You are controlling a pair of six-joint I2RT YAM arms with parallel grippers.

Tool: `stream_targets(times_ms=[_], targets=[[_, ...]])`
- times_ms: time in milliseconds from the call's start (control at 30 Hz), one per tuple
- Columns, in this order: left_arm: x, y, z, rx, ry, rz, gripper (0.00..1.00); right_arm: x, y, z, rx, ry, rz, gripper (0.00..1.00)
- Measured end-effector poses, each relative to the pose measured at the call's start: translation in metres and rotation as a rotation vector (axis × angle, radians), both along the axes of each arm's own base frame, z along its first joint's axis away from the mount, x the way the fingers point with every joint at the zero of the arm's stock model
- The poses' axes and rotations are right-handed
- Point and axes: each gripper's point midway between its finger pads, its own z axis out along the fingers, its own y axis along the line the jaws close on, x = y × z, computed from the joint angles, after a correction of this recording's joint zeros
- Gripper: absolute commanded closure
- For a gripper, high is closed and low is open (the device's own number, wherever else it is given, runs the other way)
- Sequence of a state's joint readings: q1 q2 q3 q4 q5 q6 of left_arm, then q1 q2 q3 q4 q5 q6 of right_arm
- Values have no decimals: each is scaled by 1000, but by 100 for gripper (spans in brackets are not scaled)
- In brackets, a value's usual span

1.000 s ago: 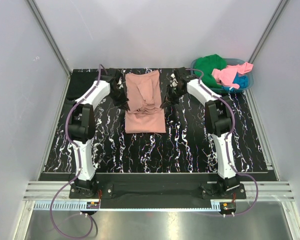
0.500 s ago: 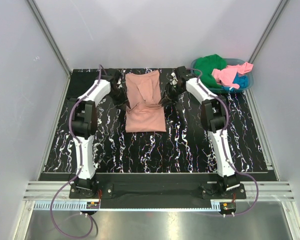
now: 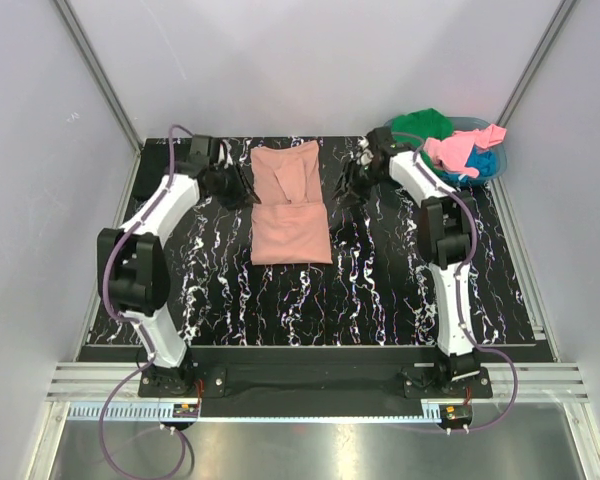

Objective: Fold and stack the t-shirts
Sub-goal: Fold the tshirt

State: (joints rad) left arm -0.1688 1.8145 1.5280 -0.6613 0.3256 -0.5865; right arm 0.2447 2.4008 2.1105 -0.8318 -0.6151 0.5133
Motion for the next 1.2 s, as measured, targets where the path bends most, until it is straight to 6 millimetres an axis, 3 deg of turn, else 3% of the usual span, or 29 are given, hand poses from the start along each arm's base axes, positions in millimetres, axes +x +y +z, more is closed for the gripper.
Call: stream_targets(times_ms=[133, 267, 333, 400, 467, 733, 867, 1000, 1067, 1200], targets=[[-25, -34, -22, -119, 38, -100, 72, -45, 30, 2, 15, 26, 101, 55], [-56, -53, -54, -185, 120, -151, 74, -91, 68, 6, 51, 24, 227, 74], [-71, -56, -68, -196, 163, -158, 75, -117, 78, 5, 78, 48, 268, 88], [-81, -53, -81, -191, 199, -151, 76, -133, 77, 0, 94, 80, 276, 97], [-90, -50, -91, -182, 228, -144, 77, -138, 72, -10, 97, 103, 266, 99], [-119, -32, -122, -114, 293, -127, 80, -164, 44, -67, 83, 226, 237, 100], [-129, -26, -126, -83, 296, -138, 76, -165, 38, -65, 74, 219, 240, 100], [-136, -21, -106, -67, 263, -145, 71, -157, 38, -43, 68, 170, 240, 99], [-127, -24, -88, -74, 218, -150, 69, -142, 45, -25, 86, 117, 240, 99], [-90, -34, -54, -106, 99, -159, 68, -110, 63, 9, 138, 11, 236, 98]])
